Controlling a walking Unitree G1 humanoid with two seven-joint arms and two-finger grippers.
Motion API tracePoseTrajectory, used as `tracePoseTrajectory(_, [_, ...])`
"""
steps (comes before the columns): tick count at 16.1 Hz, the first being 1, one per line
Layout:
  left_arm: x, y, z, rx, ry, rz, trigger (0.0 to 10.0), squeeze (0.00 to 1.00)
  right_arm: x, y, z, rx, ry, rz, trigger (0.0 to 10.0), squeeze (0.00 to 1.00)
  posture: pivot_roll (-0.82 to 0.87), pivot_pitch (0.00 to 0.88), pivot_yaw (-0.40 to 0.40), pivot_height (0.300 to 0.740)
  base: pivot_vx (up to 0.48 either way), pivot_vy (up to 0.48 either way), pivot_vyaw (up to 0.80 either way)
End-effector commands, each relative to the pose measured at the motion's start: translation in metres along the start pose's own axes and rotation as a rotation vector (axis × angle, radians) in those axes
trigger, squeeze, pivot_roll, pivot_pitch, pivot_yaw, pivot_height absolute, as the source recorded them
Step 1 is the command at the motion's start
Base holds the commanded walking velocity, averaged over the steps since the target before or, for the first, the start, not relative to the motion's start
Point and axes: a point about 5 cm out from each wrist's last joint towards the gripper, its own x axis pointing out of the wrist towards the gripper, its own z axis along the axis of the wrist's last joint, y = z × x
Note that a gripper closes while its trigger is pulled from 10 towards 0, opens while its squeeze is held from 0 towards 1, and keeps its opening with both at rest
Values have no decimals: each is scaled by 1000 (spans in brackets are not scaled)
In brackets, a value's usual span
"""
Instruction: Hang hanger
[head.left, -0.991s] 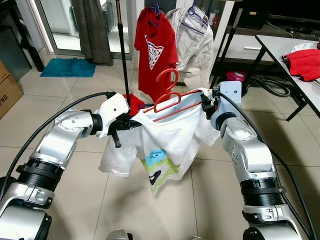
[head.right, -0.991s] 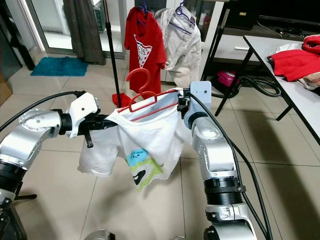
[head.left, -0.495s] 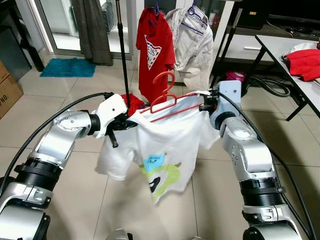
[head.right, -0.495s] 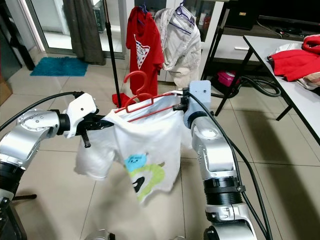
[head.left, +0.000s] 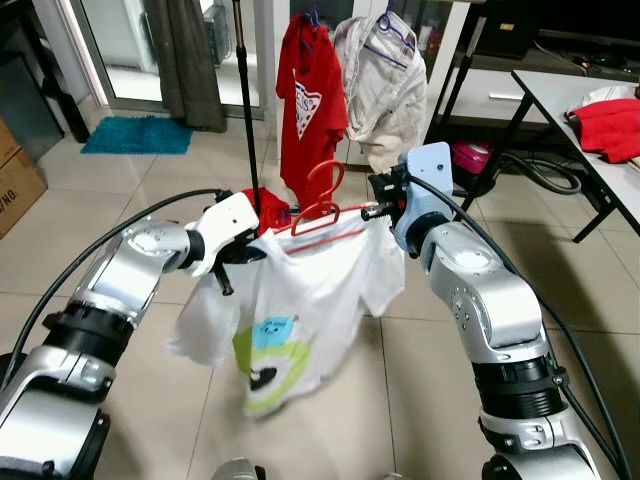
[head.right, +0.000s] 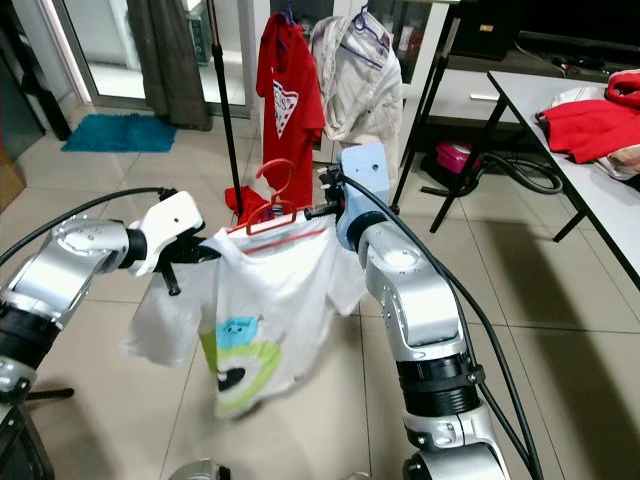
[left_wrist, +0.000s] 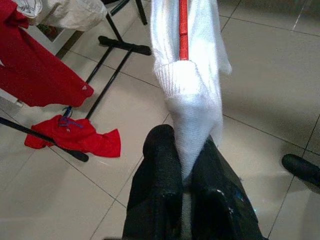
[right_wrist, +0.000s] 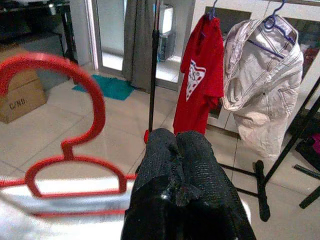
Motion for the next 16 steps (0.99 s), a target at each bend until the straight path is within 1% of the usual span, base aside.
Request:
tracePoseTrajectory(1, [-2, 6, 10, 32, -27, 27, 0, 0, -3, -2, -8, -20, 42, -13, 2745, 0, -49, 0, -18, 740, 0, 0, 0])
tracePoseTrajectory(2, [-2, 6, 10, 33, -27, 29, 0, 0, -3, -3, -12, -30, 58, -23, 2745, 0, -49, 0, -18, 740, 0, 0, 0])
tracePoseTrajectory(3, [-4, 8, 10, 35, -36, 40, 0, 0, -4, -7, -24, -6, 84, -44, 10000, 0, -49, 0, -18, 740, 0, 0, 0])
tracePoseTrajectory(4, [-6, 8, 10, 38, -50, 43, 0, 0, -5, -9, -31, 14, 91, -58, 10000, 1000, -43, 0, -19, 740, 0, 0, 0])
tracePoseTrajectory(5, [-6, 8, 10, 37, -58, 44, 0, 0, -5, -10, -34, 14, 95, -60, 10000, 1000, -43, 0, -19, 740, 0, 0, 0])
tracePoseTrajectory(7, [-9, 7, 16, 33, -113, 38, 0, 0, -5, -9, -39, 15, 87, -54, 10000, 1000, -43, 0, -19, 740, 0, 0, 0])
tracePoseTrajectory(9, [-11, 4, 19, 45, -127, 29, 0, 0, -3, -9, -38, 18, 72, -65, 10000, 1000, -37, 0, -16, 740, 0, 0, 0])
tracePoseTrajectory(13, [-15, -4, 29, 49, -180, 9, 0, 0, 4, -10, -34, 81, 36, -129, 10000, 1000, -32, 0, -15, 740, 0, 0, 0])
tracePoseTrajectory(14, [-16, -6, 31, 46, -193, 4, 0, 0, 6, -9, -34, 102, 35, -138, 10000, 933, -32, 0, -15, 740, 0, 0, 0])
tracePoseTrajectory(15, [-17, -8, 34, 42, -206, 1, 0, 0, 8, -12, -35, 80, 53, -182, 10000, 0, -31, 0, -14, 740, 0, 0, 0])
tracePoseTrajectory(16, [-17, -9, 35, 41, -211, 0, 0, 0, 9, -16, -37, 67, 68, -236, 10000, 0, -28, 0, -16, 740, 0, 0, 0])
